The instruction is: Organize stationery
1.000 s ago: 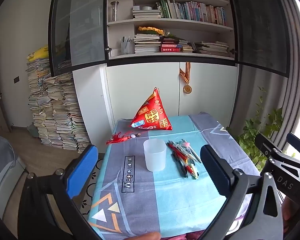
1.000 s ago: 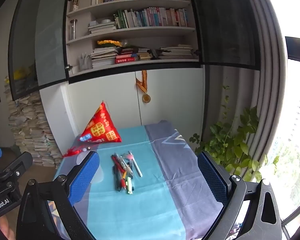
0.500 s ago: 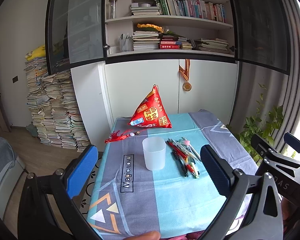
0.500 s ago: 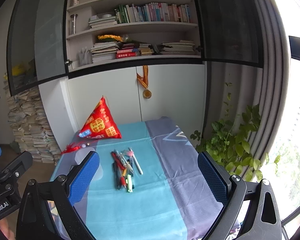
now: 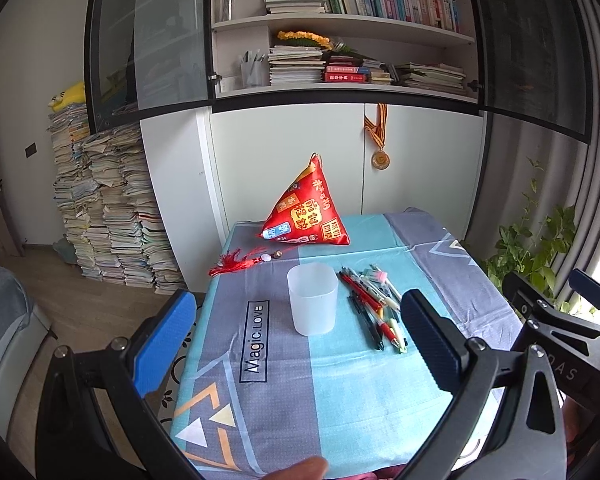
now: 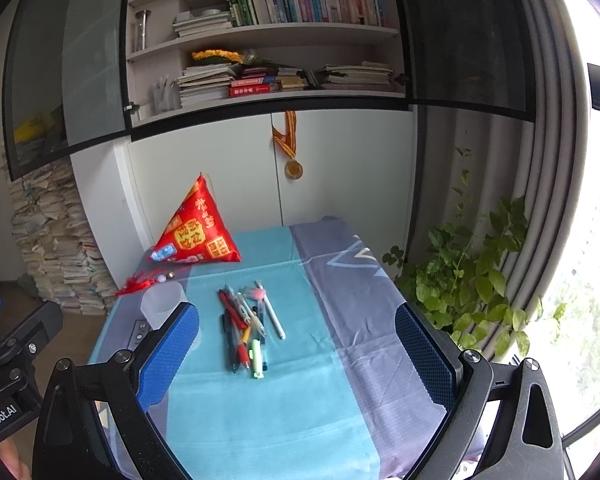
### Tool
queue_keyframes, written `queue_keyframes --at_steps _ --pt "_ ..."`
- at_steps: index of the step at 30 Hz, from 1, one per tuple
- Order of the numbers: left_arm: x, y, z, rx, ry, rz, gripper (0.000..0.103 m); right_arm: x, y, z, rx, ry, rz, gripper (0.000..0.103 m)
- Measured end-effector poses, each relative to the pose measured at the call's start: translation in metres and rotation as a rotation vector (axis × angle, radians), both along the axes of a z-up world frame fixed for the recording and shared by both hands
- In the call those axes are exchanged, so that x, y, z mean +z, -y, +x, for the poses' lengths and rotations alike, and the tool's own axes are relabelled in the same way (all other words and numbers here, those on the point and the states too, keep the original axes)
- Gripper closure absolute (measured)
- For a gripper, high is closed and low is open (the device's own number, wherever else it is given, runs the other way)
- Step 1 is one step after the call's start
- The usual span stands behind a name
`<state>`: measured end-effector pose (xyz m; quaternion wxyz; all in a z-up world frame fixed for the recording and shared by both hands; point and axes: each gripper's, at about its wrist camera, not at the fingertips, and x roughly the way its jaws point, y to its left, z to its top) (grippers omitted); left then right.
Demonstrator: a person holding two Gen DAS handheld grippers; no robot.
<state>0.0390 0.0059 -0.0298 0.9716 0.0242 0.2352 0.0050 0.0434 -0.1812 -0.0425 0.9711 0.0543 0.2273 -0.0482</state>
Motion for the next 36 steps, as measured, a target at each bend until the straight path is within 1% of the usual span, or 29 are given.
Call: queue_keyframes --at_steps 5,10,20,26,36 --pt "0.000 -0.002 0.005 0.002 -0.003 -0.009 0.001 -0.004 -0.002 0.007 -0.002 -0.019 0.003 0.004" --pt "-0.002 -0.001 0.007 -0.003 0.008 0.000 0.001 -0.005 -0.002 0.013 -0.006 -0.034 0.001 0.004" --pt "-0.012 -0.002 0.021 -0.003 -0.019 0.005 0.004 -0.013 -0.002 0.027 -0.015 -0.065 -0.001 0.004" --pt "-0.012 -0.003 0.021 0.002 -0.015 -0.001 0.004 -0.014 -0.002 0.030 -0.013 -0.069 -0.004 0.004" --pt "-0.011 0.001 0.021 -0.003 -0.013 0.012 0.003 -0.016 -0.003 0.033 -0.016 -0.062 -0.003 0.004"
